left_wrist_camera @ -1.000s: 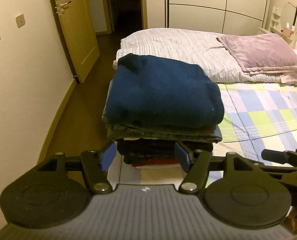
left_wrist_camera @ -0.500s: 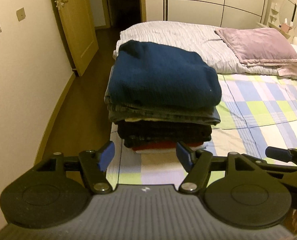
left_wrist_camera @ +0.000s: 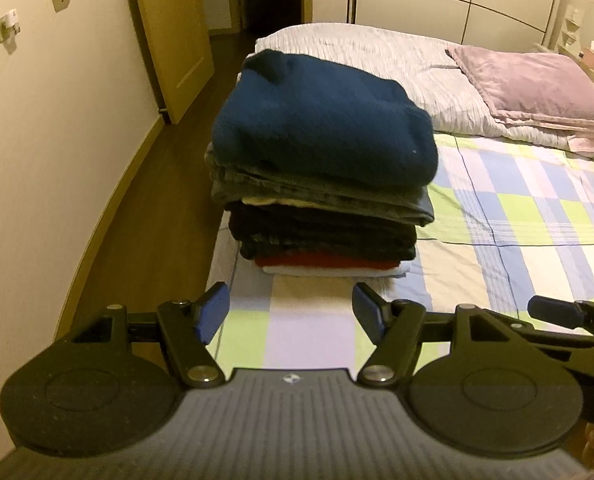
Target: Fold clothes
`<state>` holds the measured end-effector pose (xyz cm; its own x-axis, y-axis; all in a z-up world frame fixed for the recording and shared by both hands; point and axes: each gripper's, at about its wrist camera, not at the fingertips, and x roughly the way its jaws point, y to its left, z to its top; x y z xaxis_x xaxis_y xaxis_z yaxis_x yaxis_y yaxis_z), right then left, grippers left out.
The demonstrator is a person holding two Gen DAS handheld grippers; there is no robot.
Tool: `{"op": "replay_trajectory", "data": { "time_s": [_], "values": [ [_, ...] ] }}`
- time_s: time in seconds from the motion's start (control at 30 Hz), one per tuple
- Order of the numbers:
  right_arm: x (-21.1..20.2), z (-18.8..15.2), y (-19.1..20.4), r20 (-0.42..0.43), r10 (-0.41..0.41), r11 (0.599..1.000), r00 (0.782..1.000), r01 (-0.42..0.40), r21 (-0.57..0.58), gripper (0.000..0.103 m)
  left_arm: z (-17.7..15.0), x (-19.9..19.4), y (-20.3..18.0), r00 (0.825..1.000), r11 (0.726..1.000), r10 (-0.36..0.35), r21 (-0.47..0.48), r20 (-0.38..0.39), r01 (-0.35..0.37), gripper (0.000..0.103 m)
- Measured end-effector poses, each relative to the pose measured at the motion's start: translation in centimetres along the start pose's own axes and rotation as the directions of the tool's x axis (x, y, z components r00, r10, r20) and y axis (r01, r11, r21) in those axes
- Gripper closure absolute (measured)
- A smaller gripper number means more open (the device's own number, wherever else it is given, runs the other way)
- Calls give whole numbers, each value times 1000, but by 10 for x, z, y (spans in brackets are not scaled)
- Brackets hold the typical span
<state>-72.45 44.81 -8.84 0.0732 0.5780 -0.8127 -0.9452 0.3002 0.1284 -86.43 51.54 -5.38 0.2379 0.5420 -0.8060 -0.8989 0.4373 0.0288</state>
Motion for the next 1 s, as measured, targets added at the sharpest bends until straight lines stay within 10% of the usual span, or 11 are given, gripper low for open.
{"op": "replay_trajectory", "data": {
  "time_s": [1.0],
  "values": [
    [-13, -32, -39, -66, 38, 997, 997, -42, -61, 44, -71, -33, -42, 996, 992, 86, -96, 2, -85, 38]
  ]
}}
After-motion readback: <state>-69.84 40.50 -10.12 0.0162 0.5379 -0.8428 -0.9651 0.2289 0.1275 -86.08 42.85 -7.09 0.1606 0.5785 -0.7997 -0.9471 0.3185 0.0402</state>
